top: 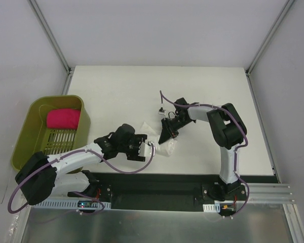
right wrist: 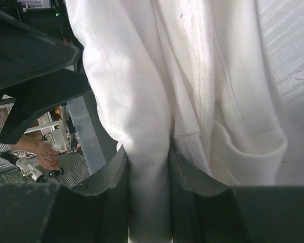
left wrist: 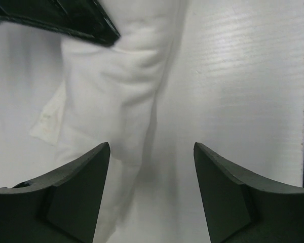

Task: Roll the t-shirts
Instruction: Roll the T-shirt to the center of the board.

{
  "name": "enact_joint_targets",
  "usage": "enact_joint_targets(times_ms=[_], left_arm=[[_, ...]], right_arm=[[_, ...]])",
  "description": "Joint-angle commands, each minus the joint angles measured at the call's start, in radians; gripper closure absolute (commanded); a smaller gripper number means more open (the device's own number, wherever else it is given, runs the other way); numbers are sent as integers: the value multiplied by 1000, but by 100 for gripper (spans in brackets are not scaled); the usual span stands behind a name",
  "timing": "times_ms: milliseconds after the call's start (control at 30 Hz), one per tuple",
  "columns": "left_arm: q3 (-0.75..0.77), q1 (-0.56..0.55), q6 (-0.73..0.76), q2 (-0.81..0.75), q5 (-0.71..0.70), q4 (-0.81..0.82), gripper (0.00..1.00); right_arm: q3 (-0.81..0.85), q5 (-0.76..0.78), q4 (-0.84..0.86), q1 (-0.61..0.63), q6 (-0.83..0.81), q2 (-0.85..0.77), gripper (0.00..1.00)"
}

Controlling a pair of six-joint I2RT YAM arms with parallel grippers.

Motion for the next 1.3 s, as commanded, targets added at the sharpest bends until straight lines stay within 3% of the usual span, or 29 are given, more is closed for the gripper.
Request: enact_joint_targets(times_ms=[0, 333, 533, 600, 667, 700, 800, 933, 967, 1067, 1200, 1267], left_arm=[[17, -1, 128, 19, 85, 222, 33], [29, 1, 249, 182, 168, 279, 33], [109, 1, 408, 340, 240, 161, 35], [187, 1, 459, 380, 252, 71, 38], [232, -1, 480, 432, 258, -46, 44], [271, 1, 499, 447, 260, -77, 45], [399, -2, 539, 554, 254, -305, 54], [592, -4, 579, 679, 280, -623, 62], [702, -4, 560, 711, 303, -778, 65], [924, 1, 492, 860, 378, -1035, 76], [1051, 9, 392, 982, 476, -1148, 90], [1100, 9, 320, 1012, 495, -1163, 92]], right_arm=[[-2, 202, 10, -15, -57, 52, 99], [15, 182, -8, -18, -60, 69, 99], [35, 182, -26, -26, -52, 80, 98], [55, 184, -39, -49, -37, 71, 85], [76, 193, -69, -93, -32, 21, 43], [108, 198, -86, -112, -41, -1, 27], [210, 254, -218, -198, -109, -95, 15], [320, 360, -266, -319, -164, -210, 13], [333, 391, -260, -358, -169, -261, 12], [334, 565, -198, -420, -170, -384, 9], [215, 815, -61, -452, -259, -581, 4], [112, 865, 5, -452, -305, -665, 0]])
